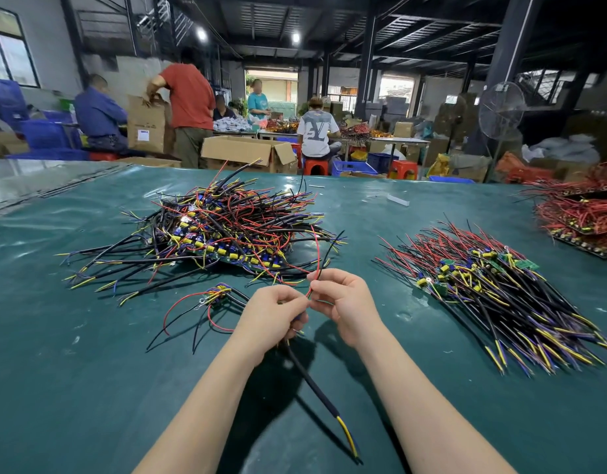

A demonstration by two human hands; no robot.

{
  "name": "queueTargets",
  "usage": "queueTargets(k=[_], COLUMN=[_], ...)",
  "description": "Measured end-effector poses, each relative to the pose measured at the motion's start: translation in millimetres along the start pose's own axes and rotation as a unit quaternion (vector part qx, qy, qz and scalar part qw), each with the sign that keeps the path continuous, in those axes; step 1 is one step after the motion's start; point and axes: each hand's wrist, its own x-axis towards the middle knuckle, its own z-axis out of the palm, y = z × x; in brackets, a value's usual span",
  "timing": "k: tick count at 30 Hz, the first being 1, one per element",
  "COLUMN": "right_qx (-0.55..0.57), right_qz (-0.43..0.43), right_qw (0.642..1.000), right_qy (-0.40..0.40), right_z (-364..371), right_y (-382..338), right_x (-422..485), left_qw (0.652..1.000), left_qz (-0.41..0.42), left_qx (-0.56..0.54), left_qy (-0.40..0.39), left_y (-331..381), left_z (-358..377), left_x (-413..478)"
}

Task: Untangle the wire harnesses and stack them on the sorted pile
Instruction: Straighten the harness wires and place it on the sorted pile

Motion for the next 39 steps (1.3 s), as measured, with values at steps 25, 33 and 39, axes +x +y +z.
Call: queueTargets(k=[25, 33, 39], right_qx=[0.066, 0.121, 0.234], right_qz=[0.087, 0.091, 0.124], right_qw=[0.994, 0.986, 0.959], right_qy=[0.027, 0.063, 0.102], right_z=[0, 6, 8], right_y=[-2, -1, -4], right_x=[0, 0, 0], left_qw=[0.934, 0.997, 0.985], left_qz=[0.136, -0.016, -0.011], left_qx=[0.292, -0.013, -0.135], left_qy=[0.154, 0.074, 0.108], left_y=[-1, -1, 4], left_z=[-11, -9, -3], left_x=[-2, 0, 1])
